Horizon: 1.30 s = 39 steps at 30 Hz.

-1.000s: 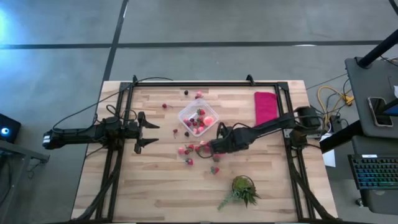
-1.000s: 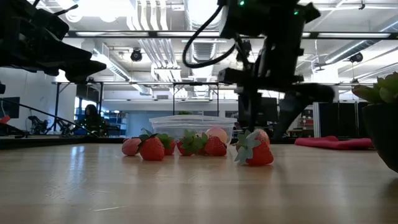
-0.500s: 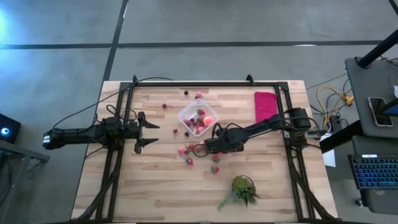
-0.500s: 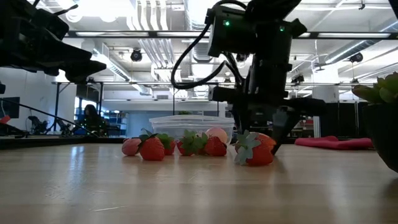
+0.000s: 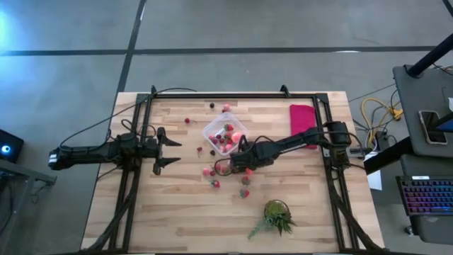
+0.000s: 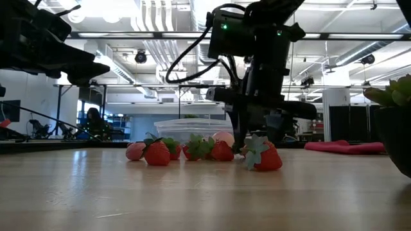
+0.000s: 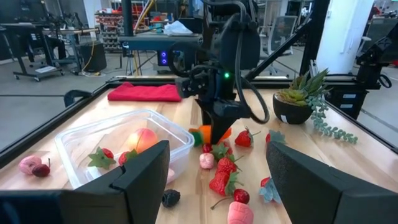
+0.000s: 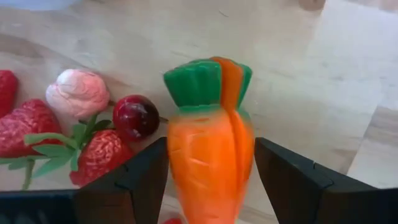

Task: Pick and placing Produce into tupperware
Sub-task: Put the orange carrot into the transparent container

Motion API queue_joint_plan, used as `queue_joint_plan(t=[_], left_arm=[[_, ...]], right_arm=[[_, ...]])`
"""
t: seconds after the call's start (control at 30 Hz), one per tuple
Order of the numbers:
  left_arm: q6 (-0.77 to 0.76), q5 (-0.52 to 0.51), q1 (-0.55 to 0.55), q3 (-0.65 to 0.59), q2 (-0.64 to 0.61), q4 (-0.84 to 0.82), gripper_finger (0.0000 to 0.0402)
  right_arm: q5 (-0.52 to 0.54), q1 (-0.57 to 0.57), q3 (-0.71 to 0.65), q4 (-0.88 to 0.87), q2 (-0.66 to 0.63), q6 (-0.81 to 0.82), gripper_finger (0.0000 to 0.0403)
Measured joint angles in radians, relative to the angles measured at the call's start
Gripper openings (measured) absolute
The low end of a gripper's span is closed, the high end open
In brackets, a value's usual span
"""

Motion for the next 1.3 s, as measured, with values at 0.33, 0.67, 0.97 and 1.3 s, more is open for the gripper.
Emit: queue_joint_plan(t=[0.33, 0.67, 0.97, 1.3], left_arm=[[0.000, 0.000, 0.000, 0.000, 0.001, -0.001, 0.0255], [0.000, 0.000, 0.000, 0.000, 0.000, -0.001, 0.0255], [0.000, 0.000, 0.000, 0.000, -0.001, -0.001, 0.0255], [0.000, 0.000, 0.000, 0.000, -0.001, -0.001, 0.0255]], right_arm=[[0.000, 0.000, 0.007, -0.017, -0.006, -0.100, 0.0219], [0.000, 0.000, 0.003, -0.015, -0.007, -0.162, 0.0179], [-0.001, 0.000, 0.037, -0.017, -0.025, -0.231, 0.0182], [0.062, -0.016, 0.151, -0.015, -0.118, -0.329, 0.0183]])
